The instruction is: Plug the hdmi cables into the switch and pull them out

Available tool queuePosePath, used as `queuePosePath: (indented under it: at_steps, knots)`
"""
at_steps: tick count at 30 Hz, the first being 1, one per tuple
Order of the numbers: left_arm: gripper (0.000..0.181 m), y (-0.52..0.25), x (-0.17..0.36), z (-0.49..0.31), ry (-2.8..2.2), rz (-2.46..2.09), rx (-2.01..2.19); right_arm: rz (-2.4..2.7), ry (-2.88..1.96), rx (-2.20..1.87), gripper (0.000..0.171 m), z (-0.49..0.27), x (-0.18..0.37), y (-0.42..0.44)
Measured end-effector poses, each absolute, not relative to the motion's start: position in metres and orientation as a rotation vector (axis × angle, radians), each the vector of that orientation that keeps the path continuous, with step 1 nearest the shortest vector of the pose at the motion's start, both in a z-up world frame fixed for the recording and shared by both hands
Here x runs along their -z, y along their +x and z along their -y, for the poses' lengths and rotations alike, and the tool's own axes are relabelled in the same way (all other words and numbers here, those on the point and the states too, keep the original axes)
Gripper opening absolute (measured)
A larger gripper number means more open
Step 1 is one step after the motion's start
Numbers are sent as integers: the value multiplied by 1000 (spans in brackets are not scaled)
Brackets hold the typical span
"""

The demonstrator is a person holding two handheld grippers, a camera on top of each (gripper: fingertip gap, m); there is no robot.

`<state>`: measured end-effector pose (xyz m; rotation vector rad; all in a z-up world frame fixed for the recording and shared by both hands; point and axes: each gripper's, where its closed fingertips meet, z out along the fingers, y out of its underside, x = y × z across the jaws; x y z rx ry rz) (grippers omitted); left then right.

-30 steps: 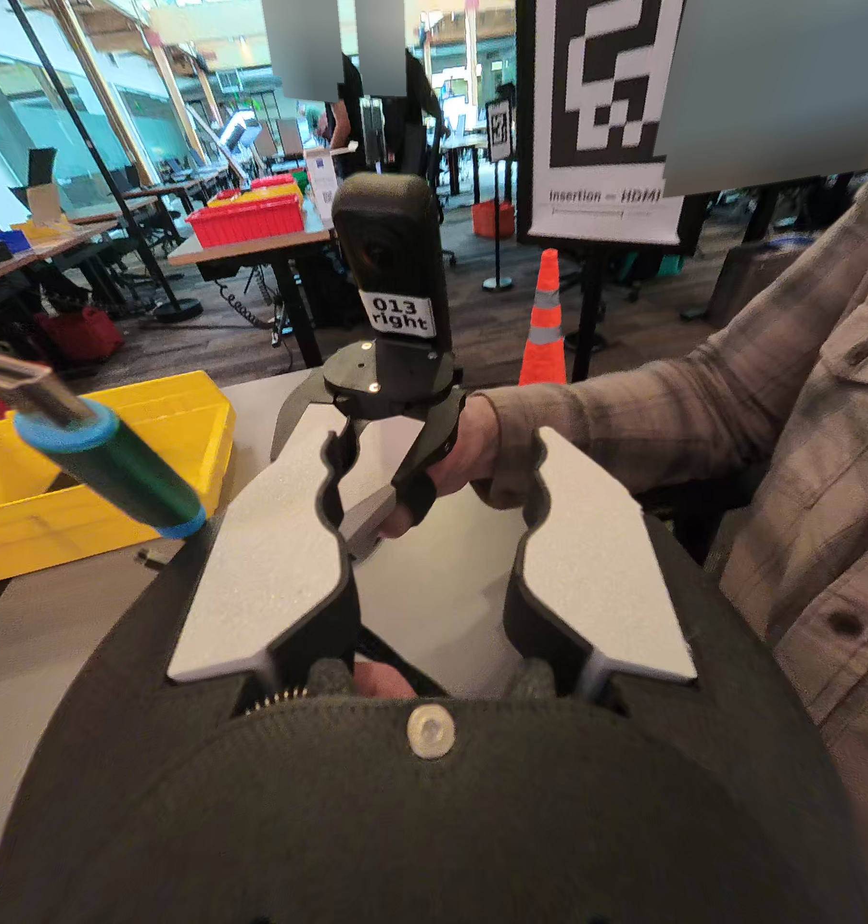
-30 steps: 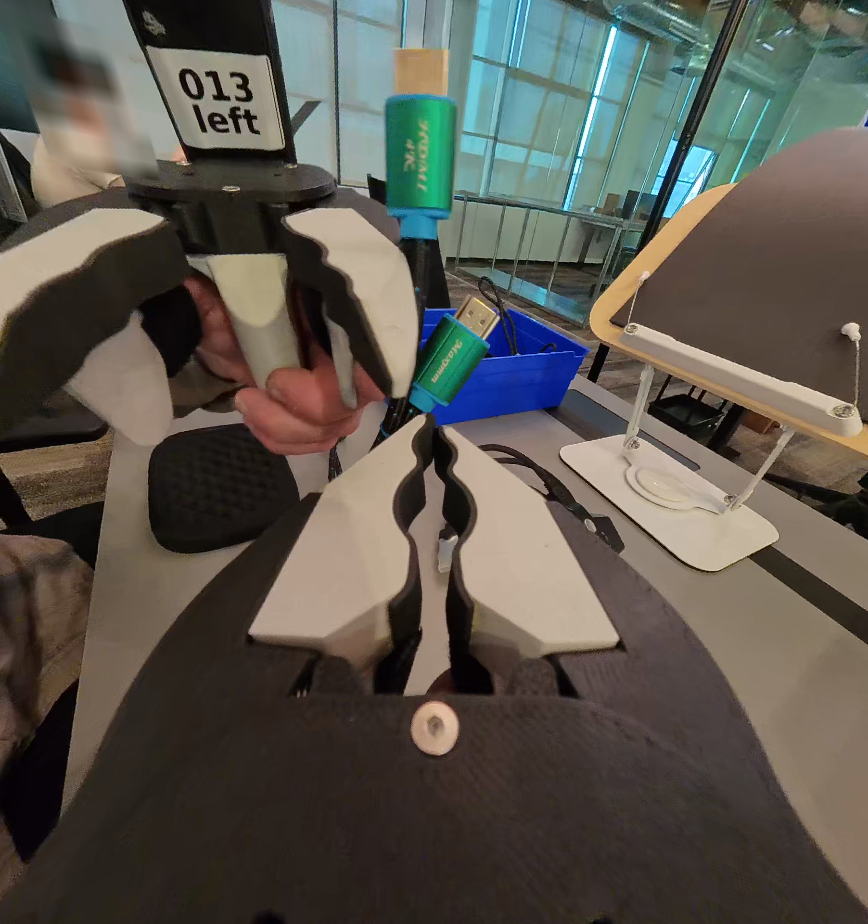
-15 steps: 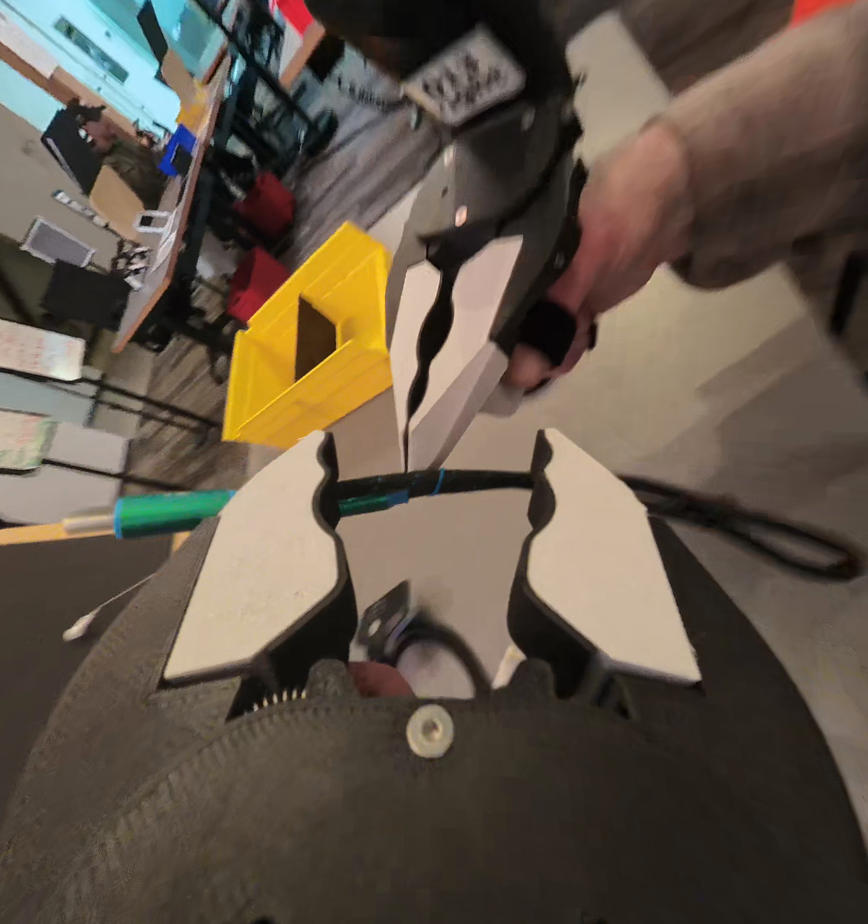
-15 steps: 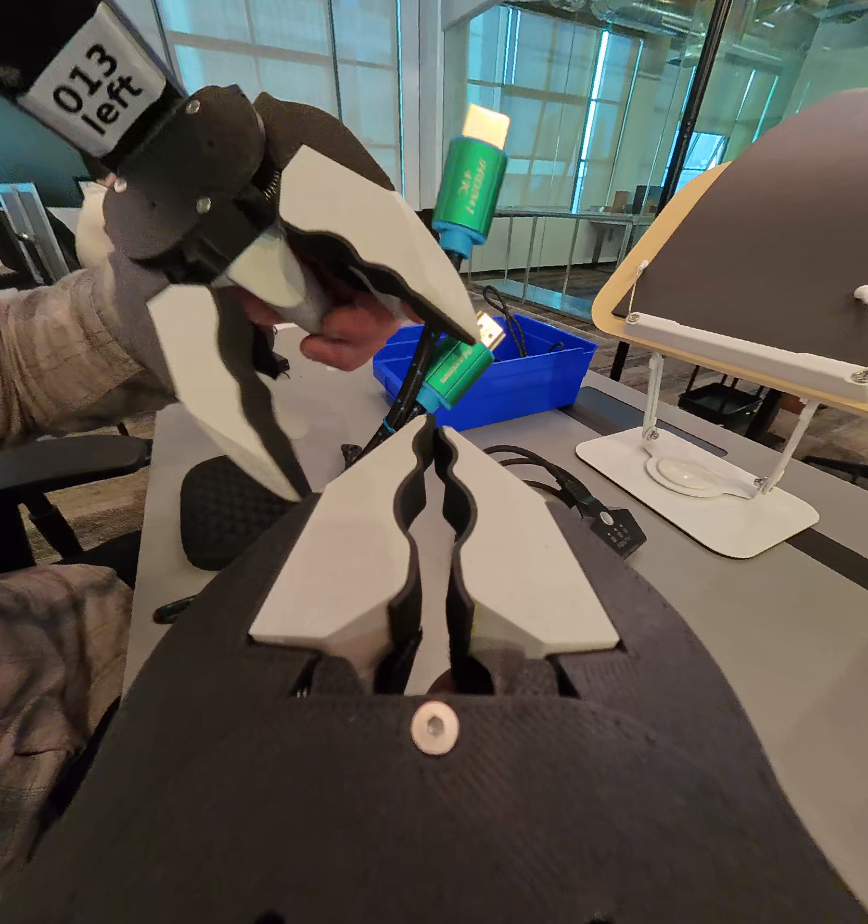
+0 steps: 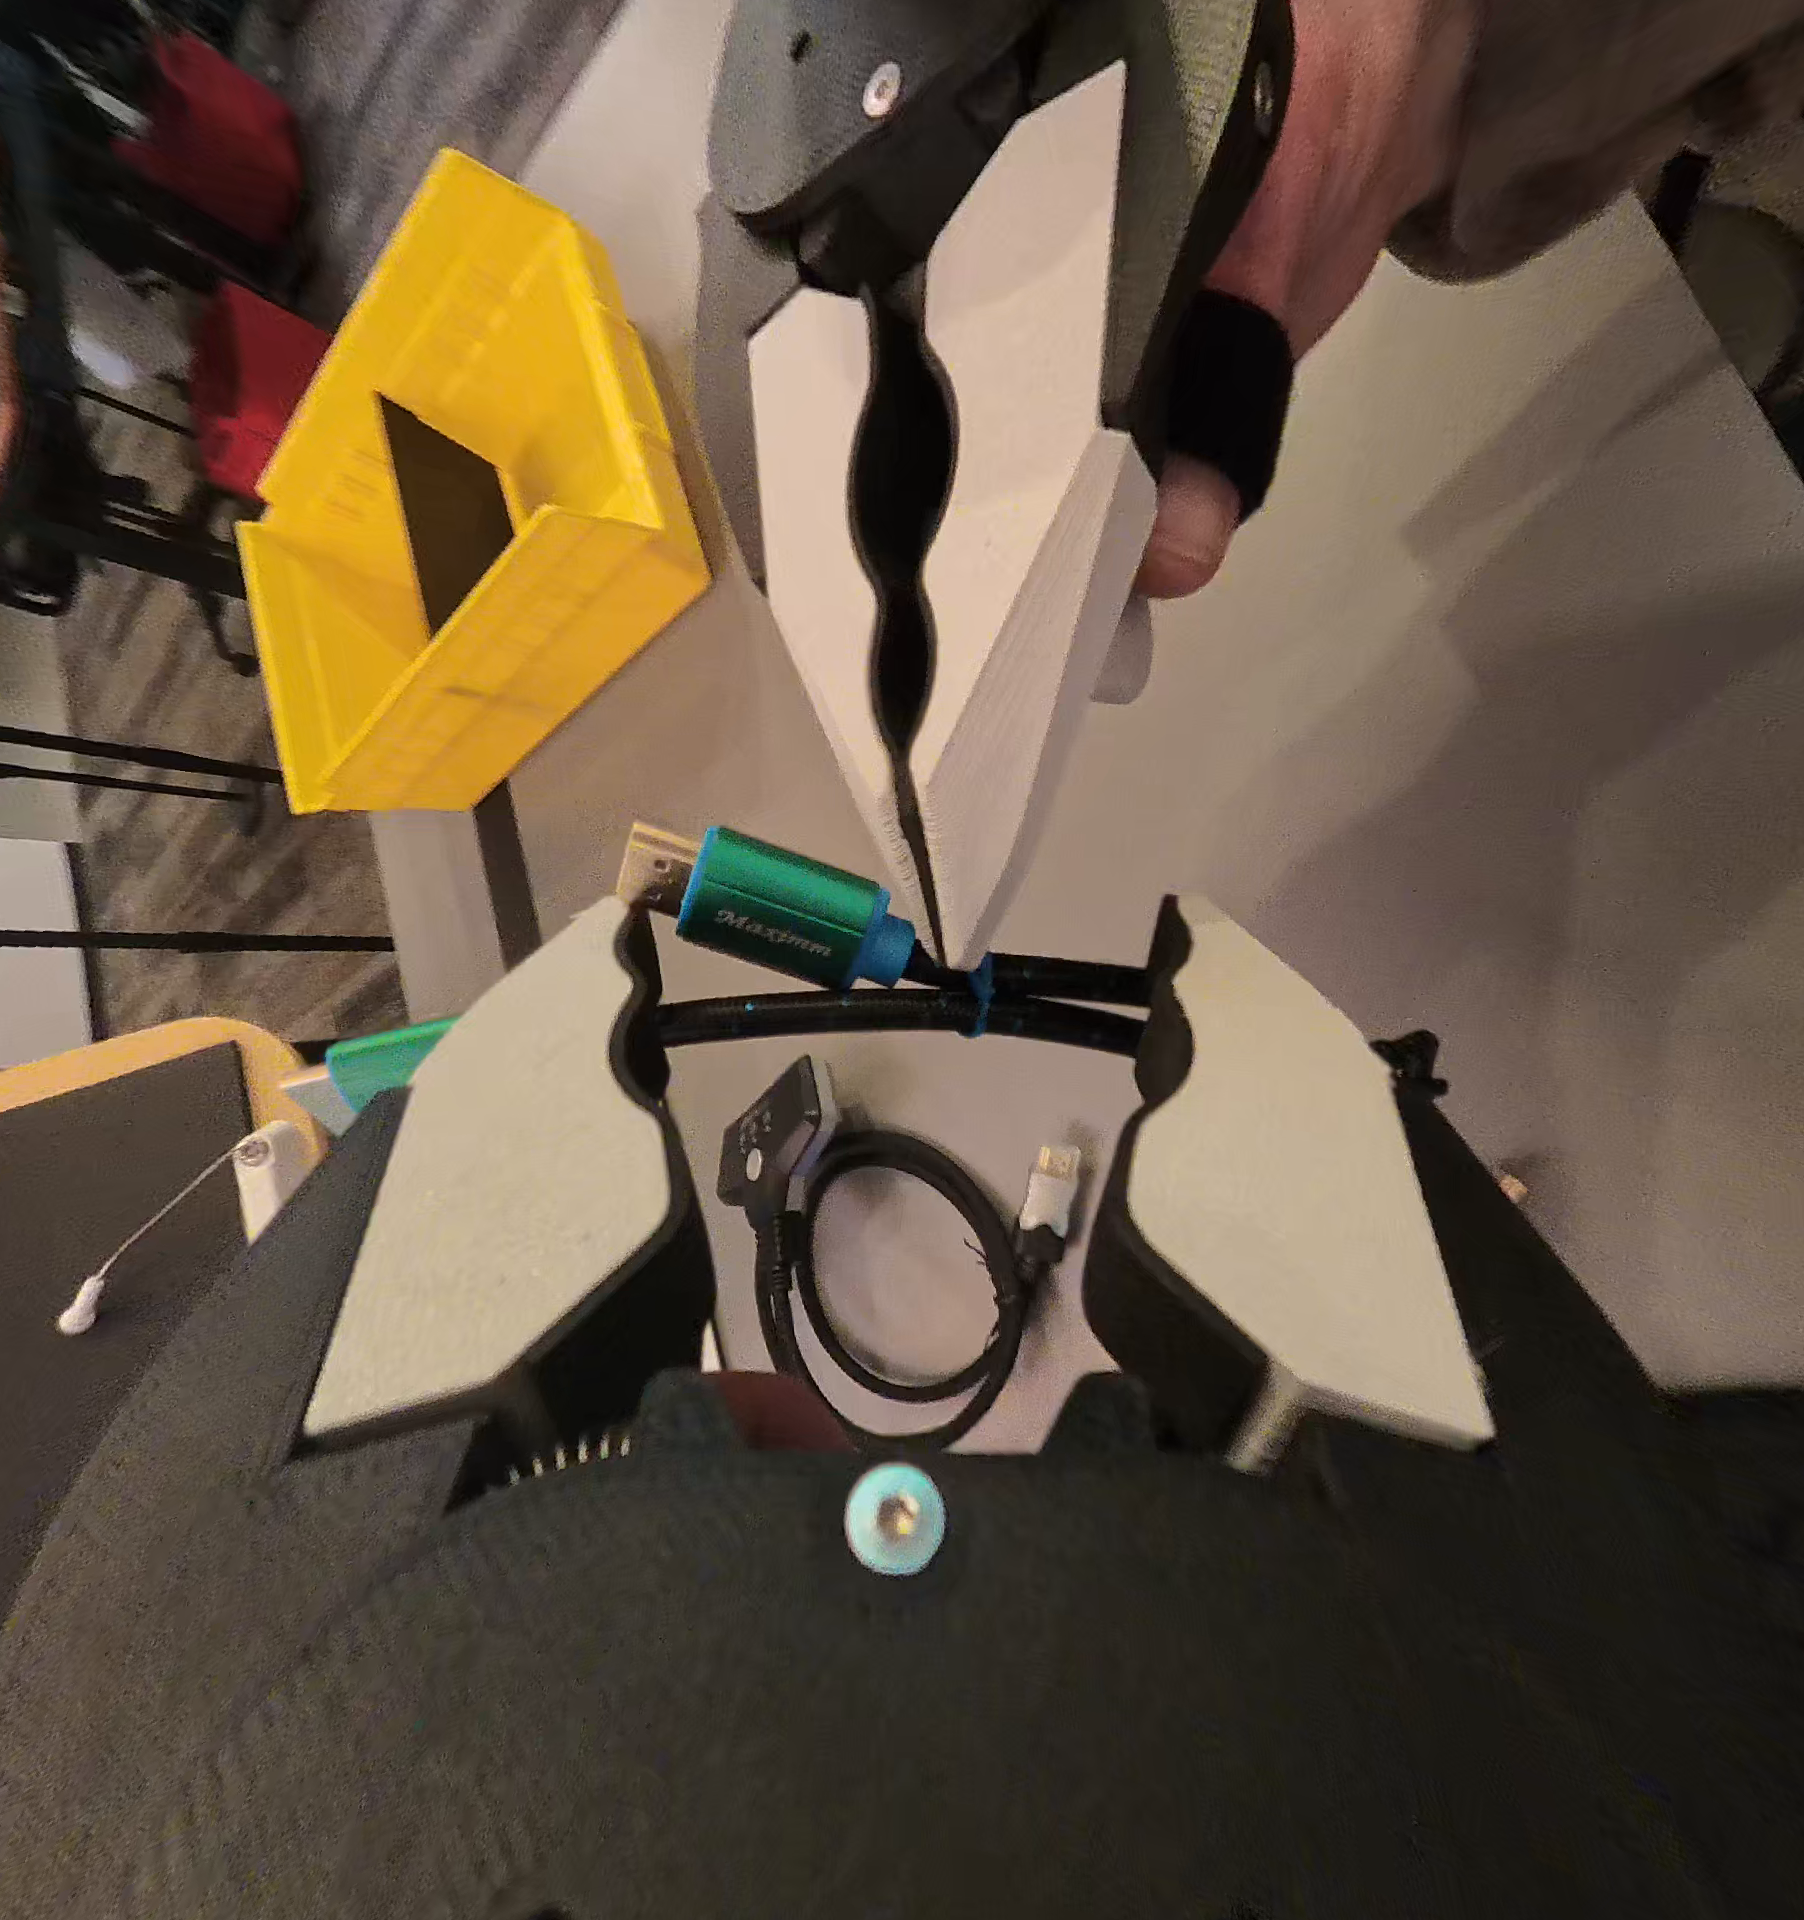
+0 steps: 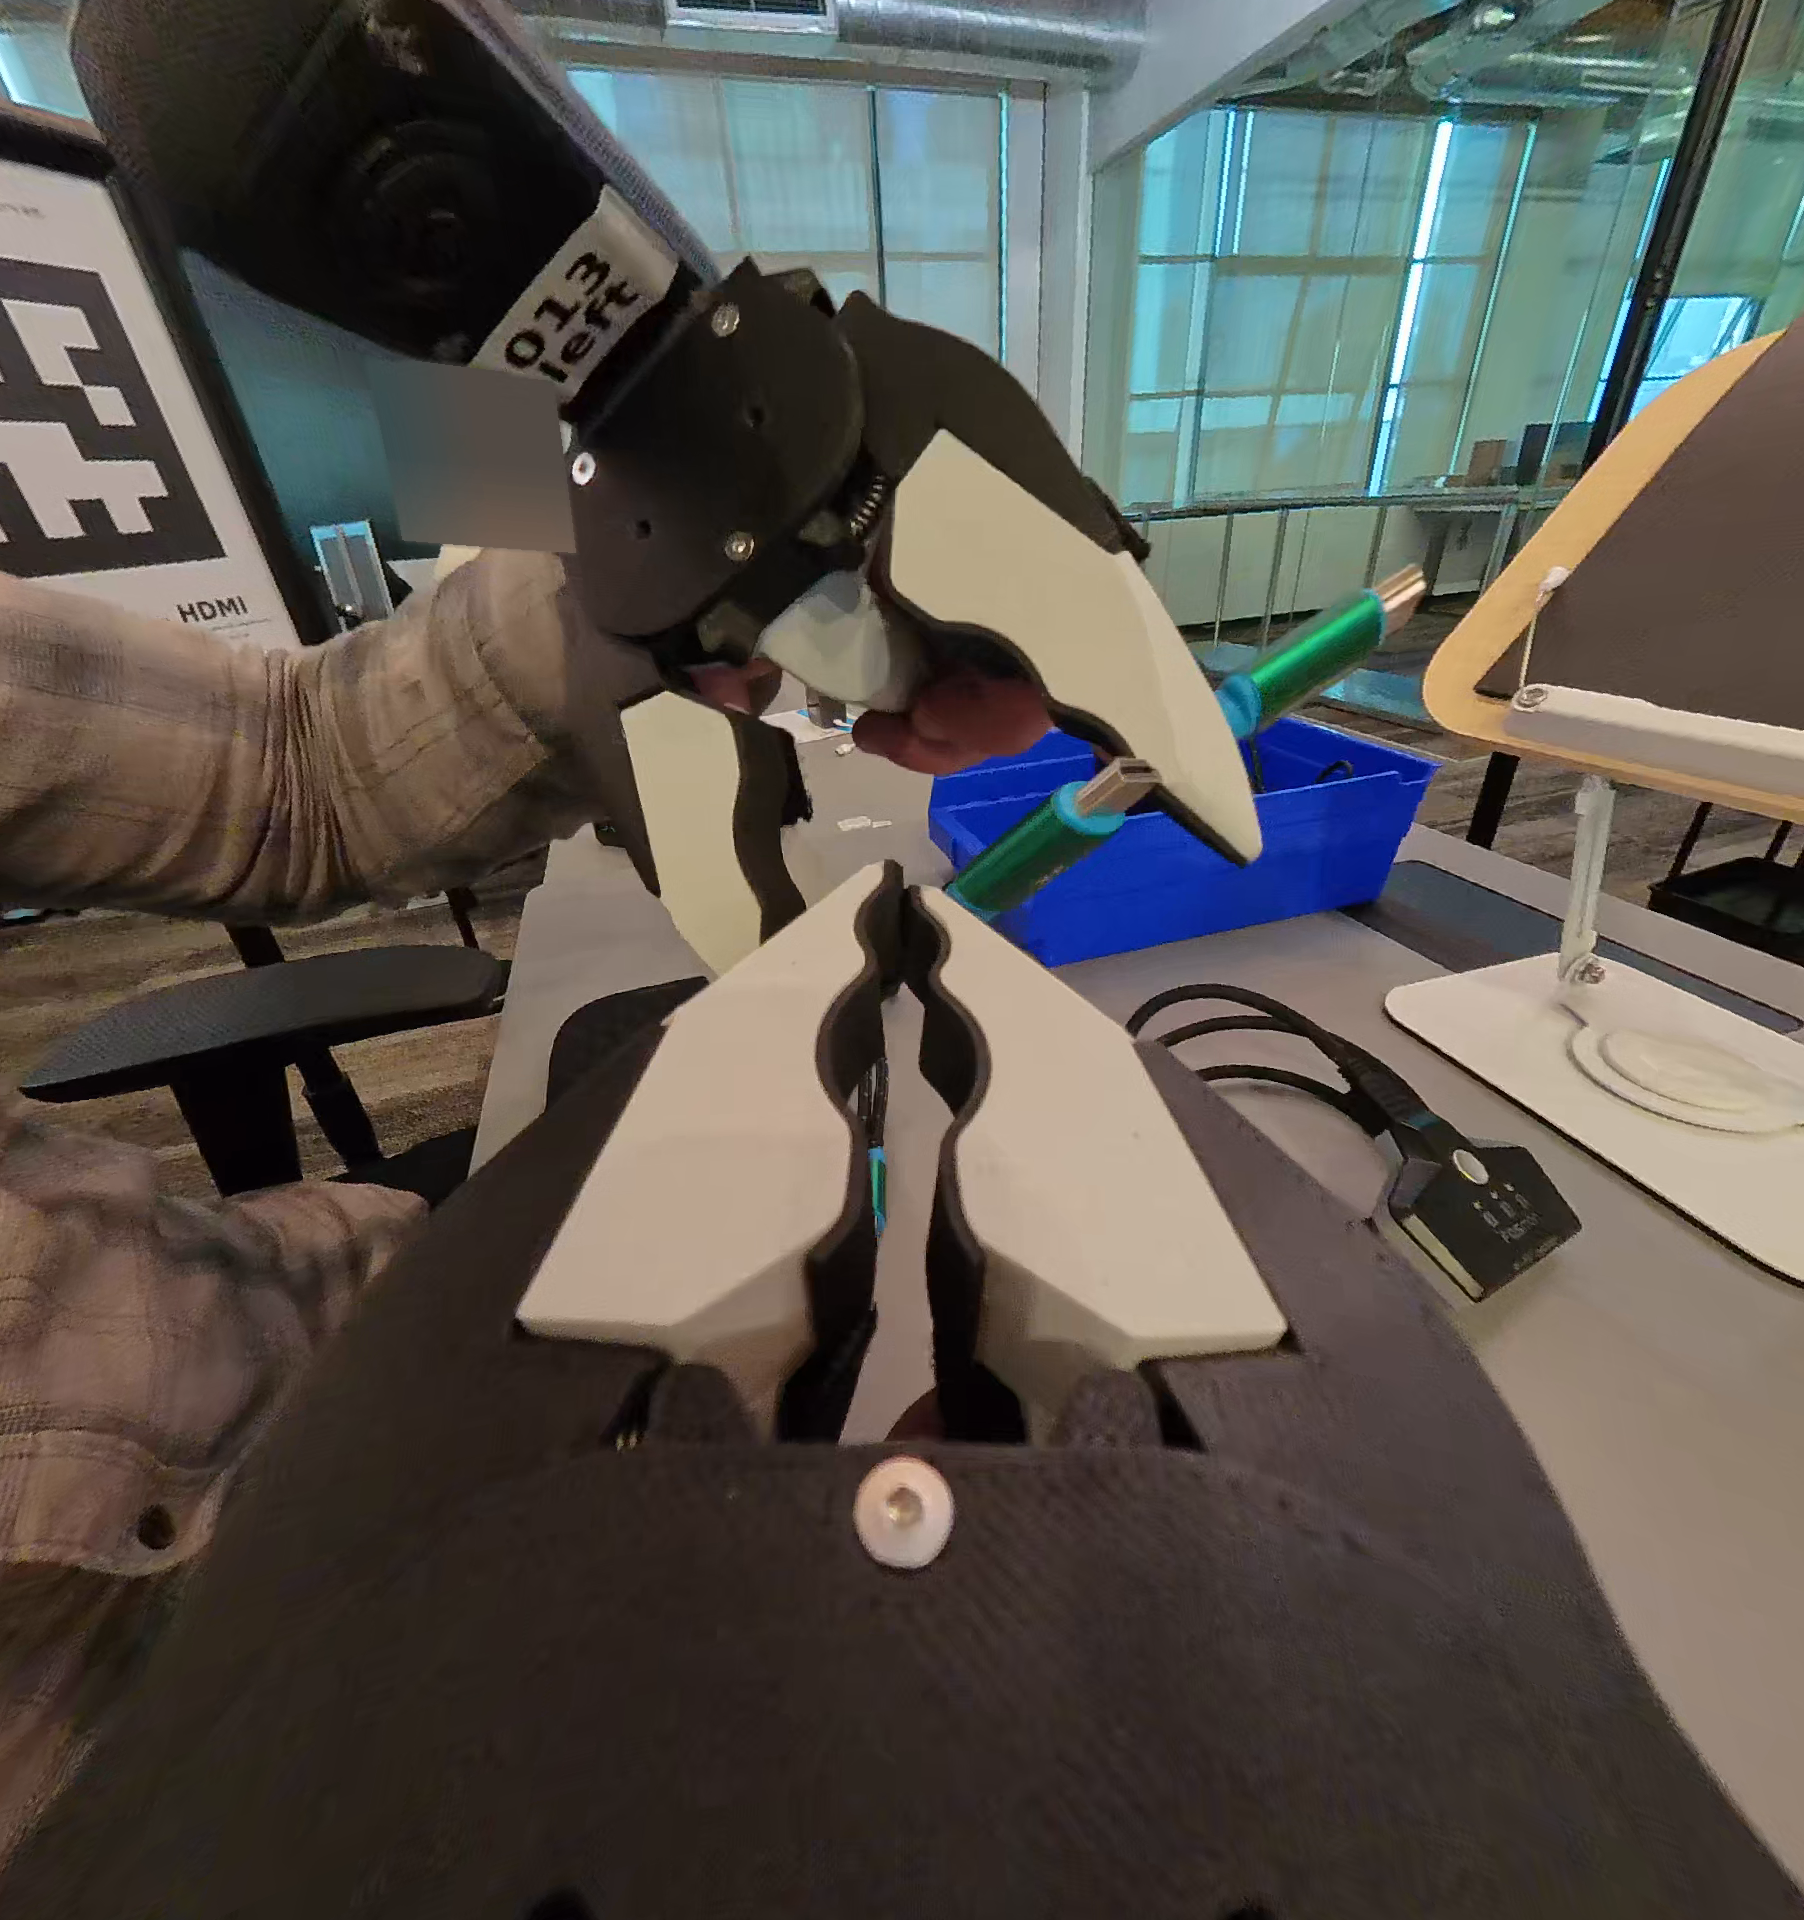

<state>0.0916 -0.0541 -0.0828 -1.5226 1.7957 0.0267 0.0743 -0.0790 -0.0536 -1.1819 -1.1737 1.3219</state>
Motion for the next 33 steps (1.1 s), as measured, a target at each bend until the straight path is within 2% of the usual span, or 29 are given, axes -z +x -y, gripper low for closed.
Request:
queuePosePath:
  at_steps: [7,14,18,22,28,33]
  knots:
    - [101,98,66,63,-1500,-1843,69,1094,-1115,-1480,0,81,37,85]
    - [112,85,71,75,-1553,-1940,98,1066,-1063,-1587,0,83,25,98]
    - [102,78,88,68,-1502,-2022,-76,1083,-1035,-1645,0,88,20,106]
    - [83,88,107,65,-1460,-2022,-93,1090,-1005,-1673,0,95,14,106]
    - [59,117,133,82,-1456,-2000,164,1039,-1012,-1632,0,91,10,101]
    - [53,154,139,125,-1390,-1970,540,1003,-1114,-1416,0,67,21,98]
